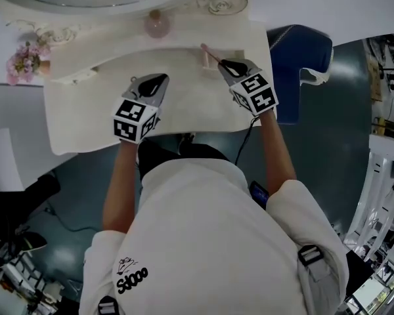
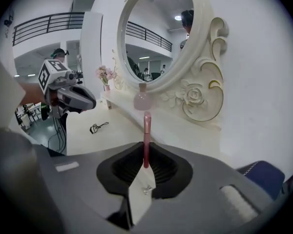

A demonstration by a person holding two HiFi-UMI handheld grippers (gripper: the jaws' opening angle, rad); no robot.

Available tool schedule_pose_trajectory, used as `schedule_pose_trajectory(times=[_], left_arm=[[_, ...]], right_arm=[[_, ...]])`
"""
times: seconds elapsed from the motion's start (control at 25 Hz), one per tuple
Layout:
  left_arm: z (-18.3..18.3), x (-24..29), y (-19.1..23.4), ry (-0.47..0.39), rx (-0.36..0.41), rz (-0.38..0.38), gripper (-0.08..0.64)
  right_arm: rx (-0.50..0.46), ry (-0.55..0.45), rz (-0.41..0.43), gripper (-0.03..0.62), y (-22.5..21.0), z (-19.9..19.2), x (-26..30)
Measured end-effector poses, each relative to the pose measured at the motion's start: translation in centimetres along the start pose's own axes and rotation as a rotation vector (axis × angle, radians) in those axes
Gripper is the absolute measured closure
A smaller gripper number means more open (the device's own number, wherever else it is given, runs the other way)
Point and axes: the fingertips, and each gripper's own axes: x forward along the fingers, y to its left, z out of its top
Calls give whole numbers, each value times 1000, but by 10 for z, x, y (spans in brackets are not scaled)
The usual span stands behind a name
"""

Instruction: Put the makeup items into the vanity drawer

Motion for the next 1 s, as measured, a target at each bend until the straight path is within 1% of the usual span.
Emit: schedule_pose_trajectory(times=[0.12,0.2,0.4,0.56,0.84,0.96,1.0], left_arm=[[1,1,-1,8,6,-11,541],[-1,1,1,13,2,-7,541],[-5,-1,4,23,-11,0,541],[-5,-2,4,17,-18,-8,541],[-12,-3,1,36,-11,-10,541],[-13,-6,2,42,-10,-8,541],[-13,-8,3,42,-13,-5,541]], right_arm=[[-63,88,-7,552,-27,-11,0],[-100,156,-3,552,-36,-22,3],[-159,293,48,551,-41,-49,12],[-173,383,80,551,-45,-65,18],[-204,436,107,545,-54,-68,30],[-183,443,84,512,-61,-67,33],[-171,435,69,512,-64,-65,32]])
